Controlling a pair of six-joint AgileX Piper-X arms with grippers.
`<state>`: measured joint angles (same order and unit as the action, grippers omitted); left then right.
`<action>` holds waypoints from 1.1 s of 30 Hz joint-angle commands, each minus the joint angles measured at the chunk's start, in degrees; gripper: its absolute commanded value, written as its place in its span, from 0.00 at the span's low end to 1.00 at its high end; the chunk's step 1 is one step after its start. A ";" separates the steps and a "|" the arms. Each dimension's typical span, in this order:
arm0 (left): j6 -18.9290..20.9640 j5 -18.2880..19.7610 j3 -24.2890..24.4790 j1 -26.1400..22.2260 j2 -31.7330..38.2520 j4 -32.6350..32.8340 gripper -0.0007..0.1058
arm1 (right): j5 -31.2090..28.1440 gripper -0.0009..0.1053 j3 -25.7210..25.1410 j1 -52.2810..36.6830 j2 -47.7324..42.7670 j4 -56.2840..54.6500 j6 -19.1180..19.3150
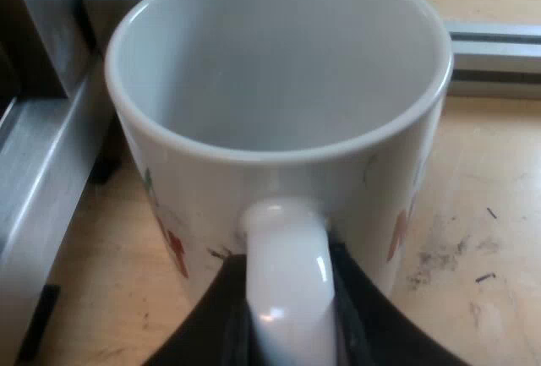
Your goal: Place mug into machine
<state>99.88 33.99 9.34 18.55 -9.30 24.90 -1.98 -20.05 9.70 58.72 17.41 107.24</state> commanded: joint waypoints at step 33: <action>-2.55 -14.10 0.18 0.13 -0.04 -2.93 0.77 | -18.81 0.01 -7.94 41.18 1.49 -1.05 -7.25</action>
<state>97.52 20.43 9.34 18.55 -9.30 23.08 -20.32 -26.07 50.77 59.70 12.23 99.83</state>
